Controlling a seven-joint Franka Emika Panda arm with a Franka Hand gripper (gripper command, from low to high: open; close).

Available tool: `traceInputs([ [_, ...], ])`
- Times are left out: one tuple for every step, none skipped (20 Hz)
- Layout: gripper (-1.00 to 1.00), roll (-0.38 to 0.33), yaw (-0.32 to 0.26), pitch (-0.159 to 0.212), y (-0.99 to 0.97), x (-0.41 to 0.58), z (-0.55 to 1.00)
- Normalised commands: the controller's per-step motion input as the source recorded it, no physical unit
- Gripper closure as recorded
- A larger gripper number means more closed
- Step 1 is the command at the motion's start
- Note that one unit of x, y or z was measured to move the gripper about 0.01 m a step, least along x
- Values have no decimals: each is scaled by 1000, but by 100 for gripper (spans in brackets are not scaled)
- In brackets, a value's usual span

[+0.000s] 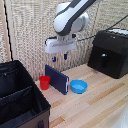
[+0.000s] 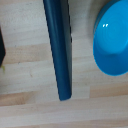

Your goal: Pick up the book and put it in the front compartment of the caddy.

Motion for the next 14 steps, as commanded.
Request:
traceInputs([
  [-100,-2,141,73,0,314,-280],
  [-100,-12,144,68,6,303,-289],
  [-100,-15,144,63,31,297,-291],
  [-100,0,141,57,17,291,-300],
  [-100,0,140,45,11,289,-311],
  [-100,0,145,24,0,294,-311],
  [-100,0,151,3,0,311,-314],
  [-100,0,161,0,0,300,-311],
  [-100,0,165,0,0,283,-303],
  [-100,0,162,0,0,269,-274],
  [-100,0,164,-1,0,263,-263],
  [-100,0,160,0,0,266,-237],
  [-100,0,153,0,0,257,-226],
  [-100,-2,152,0,0,243,-220],
])
